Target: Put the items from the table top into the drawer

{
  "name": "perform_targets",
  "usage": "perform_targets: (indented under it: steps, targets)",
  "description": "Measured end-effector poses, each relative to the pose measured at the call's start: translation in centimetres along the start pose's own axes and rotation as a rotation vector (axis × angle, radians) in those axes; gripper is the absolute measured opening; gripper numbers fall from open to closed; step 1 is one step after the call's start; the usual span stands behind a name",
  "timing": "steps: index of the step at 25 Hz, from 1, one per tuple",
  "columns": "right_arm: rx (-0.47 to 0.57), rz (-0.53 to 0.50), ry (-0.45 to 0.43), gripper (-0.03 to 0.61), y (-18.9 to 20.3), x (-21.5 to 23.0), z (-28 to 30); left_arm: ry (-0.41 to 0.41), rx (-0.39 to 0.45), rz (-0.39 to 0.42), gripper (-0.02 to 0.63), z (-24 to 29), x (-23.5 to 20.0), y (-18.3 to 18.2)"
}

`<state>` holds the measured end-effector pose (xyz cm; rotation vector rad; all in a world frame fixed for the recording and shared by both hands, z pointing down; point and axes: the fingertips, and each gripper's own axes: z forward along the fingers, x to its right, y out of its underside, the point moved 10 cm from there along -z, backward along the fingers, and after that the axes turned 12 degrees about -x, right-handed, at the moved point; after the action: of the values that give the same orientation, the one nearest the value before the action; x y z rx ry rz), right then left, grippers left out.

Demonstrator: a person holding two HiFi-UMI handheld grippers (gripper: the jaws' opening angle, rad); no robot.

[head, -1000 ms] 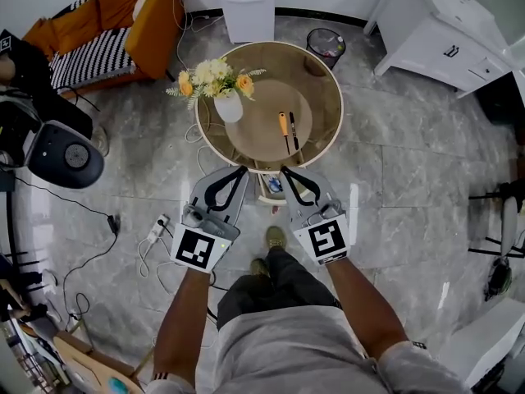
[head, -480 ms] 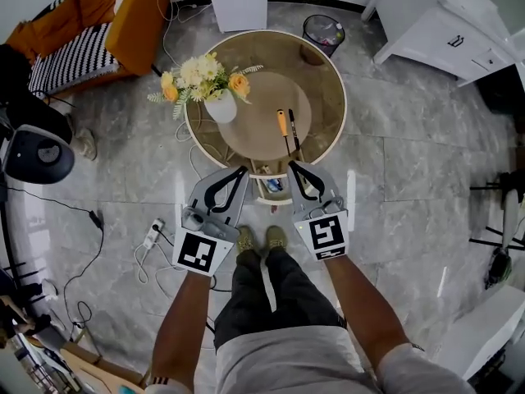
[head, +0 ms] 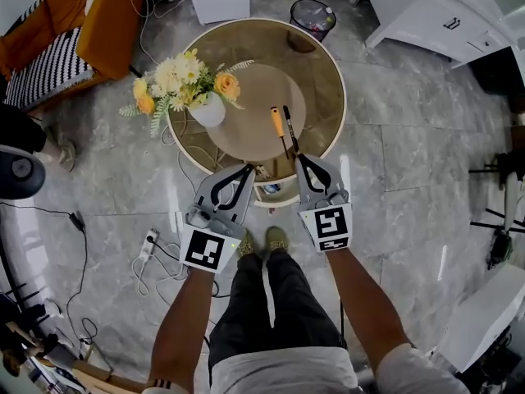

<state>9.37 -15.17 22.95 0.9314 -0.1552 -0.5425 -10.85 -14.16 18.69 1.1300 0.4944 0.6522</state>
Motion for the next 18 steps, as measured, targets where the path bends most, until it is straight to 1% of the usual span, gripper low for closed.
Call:
perform_targets:
  steps: [5,11,18]
  targets:
    - [-0.044,0.001,0.013,0.003,2.0,0.8,3.3,0.028,-0.018,-0.019,0.000,2.8,-1.0,2.2]
    - [-0.116,0.020,0.020,0.032,4.3,2.2,7.2,0.059,-0.037,-0.001,0.000,5.6,-2.1,4.3]
    - [-0.219,0.024,0.013,0.067,6.9,2.6,11.3,0.081,-0.057,0.004,0.000,7.6,-3.3,6.6]
